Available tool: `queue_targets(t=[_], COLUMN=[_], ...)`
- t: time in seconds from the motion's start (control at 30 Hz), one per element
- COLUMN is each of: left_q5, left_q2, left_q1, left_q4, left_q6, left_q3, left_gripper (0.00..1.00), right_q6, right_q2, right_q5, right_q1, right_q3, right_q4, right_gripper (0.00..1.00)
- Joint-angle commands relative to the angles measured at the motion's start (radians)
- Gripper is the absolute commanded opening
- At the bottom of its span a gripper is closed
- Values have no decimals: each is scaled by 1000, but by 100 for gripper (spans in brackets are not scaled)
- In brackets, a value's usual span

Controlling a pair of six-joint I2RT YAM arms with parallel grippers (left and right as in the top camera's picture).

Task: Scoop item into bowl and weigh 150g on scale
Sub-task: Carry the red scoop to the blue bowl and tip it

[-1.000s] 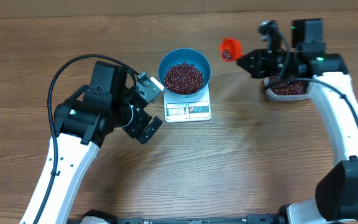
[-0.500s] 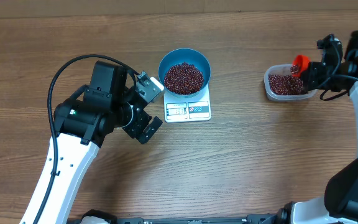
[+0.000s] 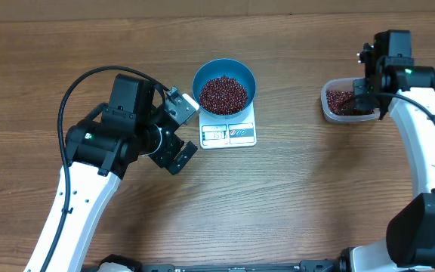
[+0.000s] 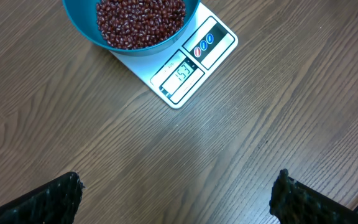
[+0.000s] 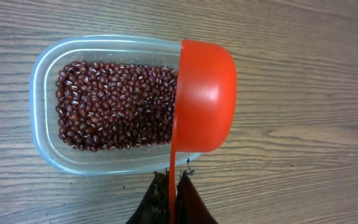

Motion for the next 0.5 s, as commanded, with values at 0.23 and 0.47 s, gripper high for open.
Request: queue_targets(t=[0.23, 0.47], left_q5=[7, 7], left_q2=[4, 4], left_q1=[4, 4], left_q4=[0, 0], left_q6=[12, 12], left_q3=[-2, -2], left_gripper=[100, 100], right_q6=[288, 427], right_q2=[-38, -51], right_q5=[-143, -562], right_q1=[27, 27], right_q3=[27, 27], right_q4=[4, 39], right_gripper=[4, 4])
